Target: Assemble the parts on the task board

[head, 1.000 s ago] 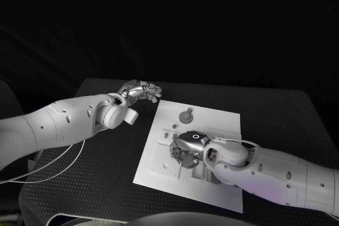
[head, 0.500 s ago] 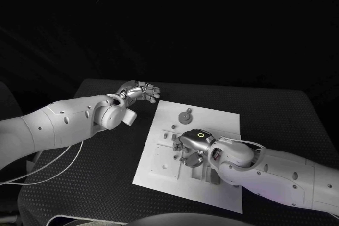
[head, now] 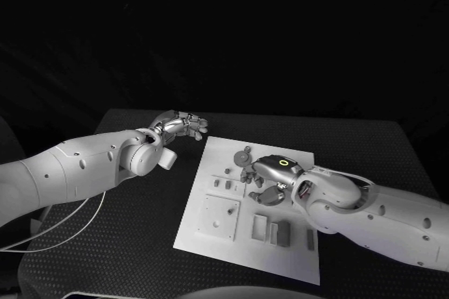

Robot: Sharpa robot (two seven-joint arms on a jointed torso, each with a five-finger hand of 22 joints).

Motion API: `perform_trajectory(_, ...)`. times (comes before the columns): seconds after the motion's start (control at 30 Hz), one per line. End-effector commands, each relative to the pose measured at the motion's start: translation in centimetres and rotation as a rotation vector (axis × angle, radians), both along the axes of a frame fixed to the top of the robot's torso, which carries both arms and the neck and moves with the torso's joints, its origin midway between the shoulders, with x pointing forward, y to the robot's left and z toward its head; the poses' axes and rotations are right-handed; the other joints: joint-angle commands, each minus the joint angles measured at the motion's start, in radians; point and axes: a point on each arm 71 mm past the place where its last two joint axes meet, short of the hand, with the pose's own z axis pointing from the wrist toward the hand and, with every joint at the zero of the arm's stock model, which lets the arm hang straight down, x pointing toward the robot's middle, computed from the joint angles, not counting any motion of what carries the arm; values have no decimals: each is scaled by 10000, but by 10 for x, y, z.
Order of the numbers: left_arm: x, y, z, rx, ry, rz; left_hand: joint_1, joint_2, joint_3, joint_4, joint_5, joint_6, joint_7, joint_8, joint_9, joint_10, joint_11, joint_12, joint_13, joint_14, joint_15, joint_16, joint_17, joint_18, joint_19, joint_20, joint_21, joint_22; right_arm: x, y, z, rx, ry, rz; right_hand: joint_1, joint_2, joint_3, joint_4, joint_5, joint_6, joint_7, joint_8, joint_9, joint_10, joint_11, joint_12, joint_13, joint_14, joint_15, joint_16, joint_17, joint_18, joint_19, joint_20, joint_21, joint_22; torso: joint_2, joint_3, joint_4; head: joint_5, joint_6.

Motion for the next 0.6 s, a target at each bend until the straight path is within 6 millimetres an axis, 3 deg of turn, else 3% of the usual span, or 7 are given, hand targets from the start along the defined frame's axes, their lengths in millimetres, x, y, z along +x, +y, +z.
perform_trajectory(0.03,0,-1,2,-134,-55,-110,-8,-86,-58,15,-48,-70,12,-6,-10,-77,-6,25,-3,28,10,-54,18,21,70,-21,-42,14,4,-17,12,307,84,-289,4,-35,-7,55,-32,5,-61,43,-2,98,12,59,-7,92,-22,48,29,68,91,-41,37,24,0,0,-20,-93,73)
perform_trajectory(0.17,0,0,2,-124,-68,-80,-7,-88,-58,14,-50,-69,12,-4,-10,-76,-7,26,-2,29,10,-55,21,21,70,-21,-44,15,9,-39,20,26,277,-654,-388,-103,-392,99,79,-26,-95,65,-10,144,-24,96,-22,337,-140,246,224,68,394,-171,201,137,-1,1,-32,-153,107)
perform_trajectory(0.43,0,-1,2,-128,-70,-90,-3,-93,-57,11,-52,-66,10,-1,-9,-72,-9,29,-1,31,10,-59,27,21,70,-21,-47,19,13,-61,11,-1186,887,-1041,-1056,-119,-1420,-197,221,-468,-463,-49,-79,-382,172,-149,-204,112,-8,190,408,68,258,-158,159,205,-2,23,-30,-175,115)
perform_trajectory(0.6,0,-1,1,-127,-69,-90,-2,-94,-56,12,-53,-65,10,2,-9,-71,-9,31,-1,33,10,-62,31,21,71,-20,-49,22,12,-64,3,-1609,1094,-1005,-1224,-127,-1748,-190,-231,-609,-525,-39,-81,-550,240,-176,-261,-44,62,118,464,68,154,-133,151,224,1,31,-23,-186,126)
